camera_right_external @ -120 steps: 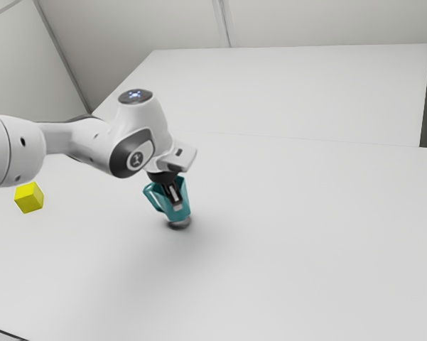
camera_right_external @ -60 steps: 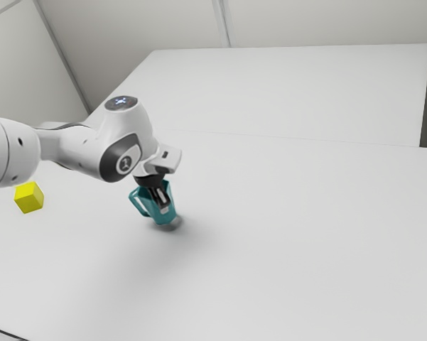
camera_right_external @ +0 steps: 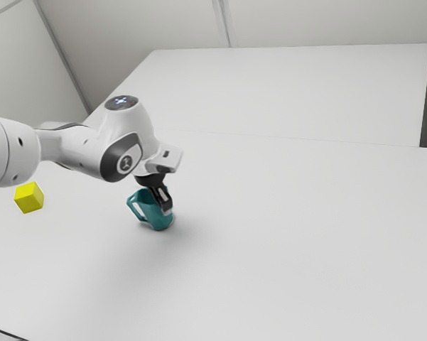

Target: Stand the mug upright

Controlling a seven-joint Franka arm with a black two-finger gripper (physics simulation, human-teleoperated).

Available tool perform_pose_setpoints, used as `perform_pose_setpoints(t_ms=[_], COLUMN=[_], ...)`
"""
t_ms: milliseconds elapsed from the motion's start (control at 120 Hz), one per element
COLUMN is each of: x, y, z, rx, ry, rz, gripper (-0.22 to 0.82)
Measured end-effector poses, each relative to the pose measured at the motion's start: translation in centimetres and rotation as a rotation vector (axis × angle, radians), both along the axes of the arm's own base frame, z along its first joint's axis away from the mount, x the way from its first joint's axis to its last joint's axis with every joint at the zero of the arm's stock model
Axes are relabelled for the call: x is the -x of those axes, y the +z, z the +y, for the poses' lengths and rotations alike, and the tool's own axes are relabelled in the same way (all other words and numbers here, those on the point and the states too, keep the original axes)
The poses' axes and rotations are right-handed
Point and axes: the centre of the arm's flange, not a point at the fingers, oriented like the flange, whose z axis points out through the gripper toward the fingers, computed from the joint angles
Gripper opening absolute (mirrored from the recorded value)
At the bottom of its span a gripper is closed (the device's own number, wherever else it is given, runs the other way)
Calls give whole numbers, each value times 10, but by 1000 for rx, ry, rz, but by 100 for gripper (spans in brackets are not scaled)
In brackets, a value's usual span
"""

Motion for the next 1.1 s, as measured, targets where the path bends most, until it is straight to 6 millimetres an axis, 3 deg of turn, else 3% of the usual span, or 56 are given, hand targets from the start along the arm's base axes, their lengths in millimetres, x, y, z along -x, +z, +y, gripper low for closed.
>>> perform_pose_setpoints(t_ms=[258,608,808,958,1100], x=[0,2,-20,-50,-84], y=[9,38,94,149,176], z=[-14,-8,17,24,29], rx=[3,8,2,21,39], ry=[-25,-14,41,92,157], rz=[-15,-44,-94,-116,-85], gripper=[28,48,52,57,58])
